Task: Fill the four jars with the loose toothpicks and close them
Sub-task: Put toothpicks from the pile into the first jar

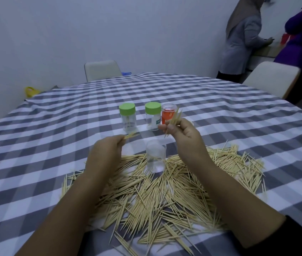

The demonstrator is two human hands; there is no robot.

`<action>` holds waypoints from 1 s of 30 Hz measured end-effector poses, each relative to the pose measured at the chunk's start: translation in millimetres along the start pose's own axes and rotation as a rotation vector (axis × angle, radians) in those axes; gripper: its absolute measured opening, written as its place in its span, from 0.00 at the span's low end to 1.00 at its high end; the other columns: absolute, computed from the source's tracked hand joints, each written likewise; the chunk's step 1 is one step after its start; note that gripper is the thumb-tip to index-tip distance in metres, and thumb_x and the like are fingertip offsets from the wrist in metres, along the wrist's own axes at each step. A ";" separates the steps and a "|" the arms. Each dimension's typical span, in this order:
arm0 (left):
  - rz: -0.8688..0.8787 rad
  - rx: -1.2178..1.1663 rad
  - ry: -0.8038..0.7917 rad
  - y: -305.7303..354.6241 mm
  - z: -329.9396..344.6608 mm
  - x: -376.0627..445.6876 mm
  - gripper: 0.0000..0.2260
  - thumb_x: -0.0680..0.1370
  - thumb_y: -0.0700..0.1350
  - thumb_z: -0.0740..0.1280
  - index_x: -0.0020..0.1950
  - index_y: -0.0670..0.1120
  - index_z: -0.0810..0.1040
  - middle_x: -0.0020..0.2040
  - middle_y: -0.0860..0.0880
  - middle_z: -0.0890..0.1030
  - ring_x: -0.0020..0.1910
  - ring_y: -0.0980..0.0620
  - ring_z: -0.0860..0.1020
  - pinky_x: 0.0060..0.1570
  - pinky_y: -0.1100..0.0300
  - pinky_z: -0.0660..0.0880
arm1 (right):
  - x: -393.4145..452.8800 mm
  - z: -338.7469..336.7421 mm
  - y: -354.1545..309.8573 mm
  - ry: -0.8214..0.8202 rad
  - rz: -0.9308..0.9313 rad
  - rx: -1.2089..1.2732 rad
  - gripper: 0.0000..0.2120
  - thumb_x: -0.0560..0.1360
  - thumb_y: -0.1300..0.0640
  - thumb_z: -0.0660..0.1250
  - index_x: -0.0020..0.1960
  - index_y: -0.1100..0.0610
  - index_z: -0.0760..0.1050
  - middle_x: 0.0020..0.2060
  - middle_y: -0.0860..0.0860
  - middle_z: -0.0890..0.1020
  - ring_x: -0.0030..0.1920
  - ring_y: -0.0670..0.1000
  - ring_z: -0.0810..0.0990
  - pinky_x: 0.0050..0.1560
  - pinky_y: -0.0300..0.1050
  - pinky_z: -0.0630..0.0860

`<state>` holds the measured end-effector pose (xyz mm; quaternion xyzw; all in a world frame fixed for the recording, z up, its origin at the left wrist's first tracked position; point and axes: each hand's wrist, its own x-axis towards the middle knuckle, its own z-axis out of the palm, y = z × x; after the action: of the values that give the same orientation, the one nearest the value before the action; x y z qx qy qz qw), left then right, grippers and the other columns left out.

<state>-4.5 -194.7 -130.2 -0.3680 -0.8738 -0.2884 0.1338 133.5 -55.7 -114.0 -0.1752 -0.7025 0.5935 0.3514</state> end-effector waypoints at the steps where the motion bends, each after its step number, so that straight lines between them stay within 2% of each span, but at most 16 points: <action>1: -0.035 -0.095 0.038 0.1 -2.0 -0.1 0.12 0.81 0.45 0.62 0.60 0.45 0.80 0.48 0.46 0.83 0.47 0.46 0.78 0.44 0.57 0.72 | -0.9 2.2 2.7 -0.013 -0.004 -0.002 0.07 0.80 0.58 0.59 0.54 0.56 0.75 0.48 0.44 0.84 0.47 0.32 0.78 0.43 0.21 0.68; 4: -0.205 -0.484 0.064 0.6 -7.0 1.5 0.11 0.79 0.44 0.65 0.59 0.45 0.81 0.44 0.50 0.83 0.49 0.51 0.80 0.49 0.58 0.75 | -1.2 7.5 10.3 -0.060 0.018 -0.011 0.07 0.80 0.58 0.60 0.53 0.55 0.77 0.49 0.45 0.83 0.48 0.33 0.77 0.44 0.22 0.69; 8: -0.359 -0.949 0.025 9.2 -11.1 7.4 0.06 0.78 0.42 0.66 0.46 0.50 0.81 0.41 0.50 0.84 0.50 0.49 0.82 0.57 0.51 0.76 | -2.3 9.3 14.4 -0.082 0.062 -0.027 0.10 0.79 0.57 0.61 0.56 0.54 0.79 0.46 0.38 0.80 0.45 0.30 0.76 0.43 0.22 0.70; 10: -0.382 -1.160 -0.001 19.3 -12.9 9.5 0.06 0.79 0.39 0.64 0.46 0.47 0.80 0.41 0.48 0.84 0.49 0.48 0.82 0.57 0.53 0.76 | -2.7 8.7 14.5 -0.086 0.089 -0.022 0.09 0.79 0.57 0.62 0.55 0.53 0.79 0.46 0.37 0.80 0.47 0.32 0.76 0.44 0.24 0.70; 13: -0.343 -1.318 -0.036 36.3 -14.7 10.1 0.05 0.79 0.39 0.62 0.52 0.43 0.78 0.43 0.46 0.83 0.48 0.48 0.82 0.54 0.57 0.76 | -3.0 9.2 13.2 -0.086 0.106 -0.018 0.07 0.78 0.57 0.63 0.51 0.50 0.79 0.46 0.38 0.80 0.49 0.35 0.76 0.46 0.29 0.69; 15: -0.315 -1.355 -0.062 46.9 -12.8 8.4 0.05 0.79 0.39 0.63 0.51 0.44 0.78 0.44 0.47 0.83 0.50 0.48 0.82 0.55 0.57 0.76 | -3.5 9.5 12.2 -0.084 0.109 -0.013 0.06 0.78 0.57 0.63 0.50 0.50 0.79 0.46 0.38 0.80 0.49 0.36 0.76 0.47 0.31 0.69; 17: -0.300 -1.294 -0.097 54.3 -7.2 4.7 0.05 0.78 0.41 0.64 0.47 0.47 0.80 0.45 0.49 0.84 0.53 0.51 0.81 0.57 0.57 0.74 | -4.3 9.4 12.2 -0.082 0.115 -0.004 0.06 0.78 0.58 0.64 0.49 0.50 0.80 0.46 0.40 0.81 0.50 0.38 0.77 0.50 0.34 0.71; 18: -0.299 -1.257 -0.121 56.9 -3.4 1.9 0.05 0.78 0.42 0.65 0.46 0.48 0.81 0.44 0.51 0.85 0.52 0.55 0.81 0.56 0.60 0.73 | -4.9 9.3 12.3 -0.084 0.119 0.005 0.07 0.77 0.58 0.64 0.49 0.50 0.80 0.47 0.42 0.82 0.51 0.41 0.79 0.52 0.37 0.73; 20: -0.313 -1.229 -0.160 59.6 4.2 -4.1 0.05 0.78 0.42 0.65 0.46 0.49 0.81 0.41 0.54 0.85 0.45 0.65 0.81 0.45 0.70 0.72 | -6.2 9.0 12.8 -0.091 0.126 0.023 0.07 0.77 0.58 0.64 0.49 0.49 0.80 0.47 0.45 0.84 0.51 0.44 0.81 0.54 0.41 0.75; 22: -0.341 -1.237 -0.173 58.7 10.5 -8.4 0.06 0.78 0.41 0.65 0.51 0.45 0.81 0.40 0.55 0.85 0.41 0.68 0.80 0.36 0.76 0.72 | -7.1 8.2 14.0 -0.100 0.133 0.021 0.08 0.77 0.58 0.64 0.50 0.49 0.81 0.47 0.46 0.85 0.50 0.45 0.81 0.53 0.42 0.75; 24: -0.351 -1.198 -0.167 55.9 13.1 -10.7 0.08 0.78 0.41 0.66 0.55 0.42 0.81 0.42 0.56 0.84 0.41 0.70 0.79 0.35 0.78 0.71 | -7.3 7.1 14.9 -0.103 0.132 0.003 0.07 0.77 0.58 0.65 0.50 0.50 0.81 0.47 0.47 0.85 0.51 0.46 0.81 0.54 0.43 0.75; 26: -0.353 -1.163 -0.159 53.3 13.7 -11.8 0.08 0.78 0.42 0.66 0.55 0.44 0.81 0.42 0.57 0.84 0.40 0.71 0.79 0.34 0.79 0.70 | -7.5 6.1 14.8 -0.102 0.116 -0.025 0.08 0.77 0.58 0.65 0.52 0.50 0.81 0.50 0.47 0.84 0.54 0.46 0.80 0.54 0.39 0.74; 28: -0.360 -1.122 -0.173 51.9 13.7 -12.3 0.08 0.77 0.43 0.67 0.55 0.46 0.81 0.41 0.59 0.83 0.40 0.72 0.78 0.33 0.78 0.70 | -6.6 4.8 13.3 -0.087 0.094 -0.092 0.10 0.77 0.57 0.65 0.57 0.54 0.80 0.56 0.48 0.81 0.57 0.45 0.77 0.53 0.31 0.70; 30: -0.356 -1.074 -0.204 51.7 13.9 -13.4 0.09 0.77 0.43 0.67 0.57 0.46 0.80 0.45 0.59 0.82 0.42 0.70 0.78 0.35 0.77 0.70 | -6.0 2.8 12.3 -0.084 0.077 -0.155 0.14 0.77 0.56 0.65 0.61 0.57 0.78 0.60 0.49 0.79 0.59 0.43 0.75 0.51 0.26 0.67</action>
<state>41.7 -164.8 -126.3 -0.2574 -0.6617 -0.6730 -0.2074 133.6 -58.8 -127.6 -0.2036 -0.7533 0.5571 0.2841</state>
